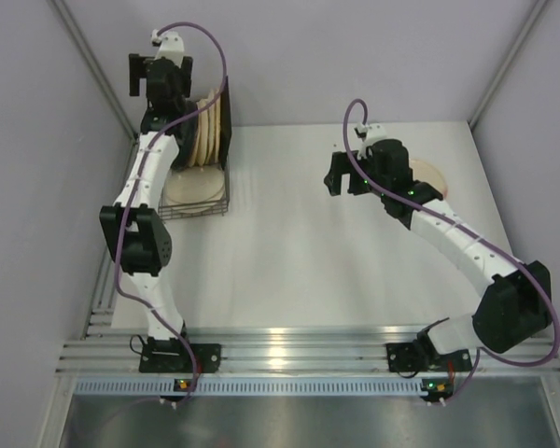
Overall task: Unload the plates from the dish rack
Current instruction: Grab a plate with the left arm
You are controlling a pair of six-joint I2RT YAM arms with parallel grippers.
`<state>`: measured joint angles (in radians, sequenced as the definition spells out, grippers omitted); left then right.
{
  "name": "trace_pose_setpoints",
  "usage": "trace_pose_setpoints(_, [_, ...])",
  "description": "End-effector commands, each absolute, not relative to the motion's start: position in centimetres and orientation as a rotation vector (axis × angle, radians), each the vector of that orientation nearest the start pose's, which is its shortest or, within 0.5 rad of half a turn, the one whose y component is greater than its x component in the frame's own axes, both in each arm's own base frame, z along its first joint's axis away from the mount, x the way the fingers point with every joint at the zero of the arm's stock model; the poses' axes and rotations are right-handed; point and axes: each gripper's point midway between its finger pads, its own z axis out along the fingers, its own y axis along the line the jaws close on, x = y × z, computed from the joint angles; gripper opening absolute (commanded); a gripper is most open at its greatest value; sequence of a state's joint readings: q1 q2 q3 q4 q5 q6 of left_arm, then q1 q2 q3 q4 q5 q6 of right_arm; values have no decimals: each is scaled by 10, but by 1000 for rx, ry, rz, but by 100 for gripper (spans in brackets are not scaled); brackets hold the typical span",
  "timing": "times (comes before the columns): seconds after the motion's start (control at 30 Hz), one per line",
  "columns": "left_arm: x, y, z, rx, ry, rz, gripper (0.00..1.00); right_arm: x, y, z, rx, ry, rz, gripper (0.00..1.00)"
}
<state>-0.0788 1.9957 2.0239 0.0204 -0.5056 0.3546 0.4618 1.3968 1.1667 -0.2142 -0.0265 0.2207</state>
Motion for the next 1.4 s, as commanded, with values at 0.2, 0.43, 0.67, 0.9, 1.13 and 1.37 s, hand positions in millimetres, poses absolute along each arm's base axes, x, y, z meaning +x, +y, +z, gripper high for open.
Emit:
trace_pose_setpoints(0.2, [511, 116, 416, -254, 1462, 560, 99, 385, 210, 257, -261, 1972, 462, 99])
trace_pose_setpoints(0.43, [501, 95, 408, -134, 1491, 536, 98, 385, 213, 254, -265, 1972, 481, 100])
trace_pose_setpoints(0.67, [530, 50, 368, 40, 1654, 498, 99, 380, 209, 249, -275, 1979, 467, 100])
trace_pose_setpoints(0.9, [554, 33, 316, 94, 1823, 473, 99, 376, 202, 242, -270, 1997, 439, 100])
trace_pose_setpoints(1.13, [559, 19, 286, 180, 1913, 425, 99, 370, 200, 237, -269, 2007, 440, 99])
trace_pose_setpoints(1.37, [560, 19, 271, 193, 1954, 434, 98, 371, 200, 233, -279, 2020, 431, 100])
